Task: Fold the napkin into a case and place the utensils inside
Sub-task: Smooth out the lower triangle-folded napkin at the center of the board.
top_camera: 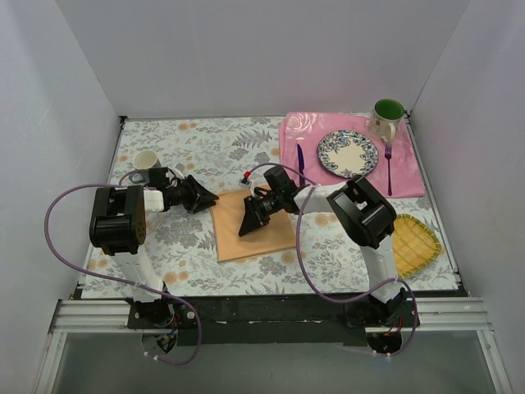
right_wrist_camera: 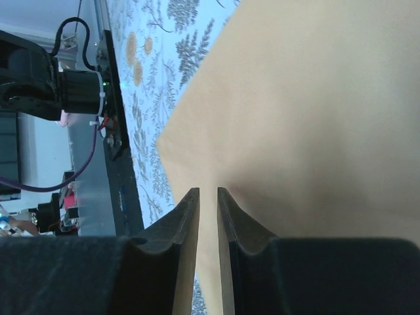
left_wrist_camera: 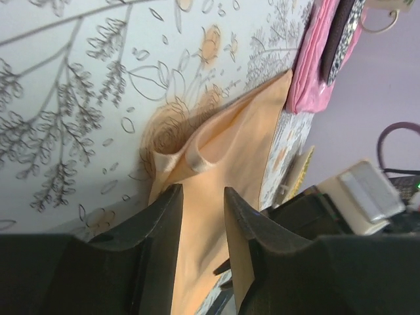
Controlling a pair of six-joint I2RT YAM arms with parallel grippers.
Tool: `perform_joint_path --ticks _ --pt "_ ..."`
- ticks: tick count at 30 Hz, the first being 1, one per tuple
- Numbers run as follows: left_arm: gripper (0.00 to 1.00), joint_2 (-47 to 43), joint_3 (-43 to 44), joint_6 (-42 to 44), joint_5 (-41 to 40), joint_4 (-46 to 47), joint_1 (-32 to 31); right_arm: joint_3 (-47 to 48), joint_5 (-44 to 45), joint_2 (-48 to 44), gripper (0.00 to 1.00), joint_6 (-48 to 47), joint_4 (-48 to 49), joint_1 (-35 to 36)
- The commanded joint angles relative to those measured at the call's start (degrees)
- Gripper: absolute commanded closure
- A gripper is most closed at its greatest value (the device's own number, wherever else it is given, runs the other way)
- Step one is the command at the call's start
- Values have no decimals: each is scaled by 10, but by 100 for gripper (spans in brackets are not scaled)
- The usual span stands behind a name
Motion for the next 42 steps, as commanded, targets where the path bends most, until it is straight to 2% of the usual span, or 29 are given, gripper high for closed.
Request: perform_joint_path --ticks 1,4,9,11,15,29,33,37,41,42 --pt "68 -61 23 80 35 -56 1 37 -17 -64 74 -39 -9 -18" --pt "67 -86 29 101 55 -65 0 91 -6 -56 74 -88 -94 -43" --pt "57 -105 52 131 11 -125 -1 148 38 -20 74 -196 -223 -68" --pt "50 -112 56 132 -21 -141 1 161 46 -2 74 -214 -242 -75" --pt "45 -103 63 133 -79 -166 1 165 53 15 75 -238 -261 -75" --pt "46 -4 101 129 -99 -158 1 104 41 27 75 -233 -239 -47" --pt "50 20 113 124 -58 -132 1 104 46 30 75 -234 -234 -46" --pt "60 32 123 136 -17 -139 1 110 49 30 75 -240 -245 -50" --pt "62 21 117 145 15 -144 2 118 48 30 75 -239 -248 -53" --pt "59 14 114 145 21 -142 3 118 47 31 75 -236 -247 -53"
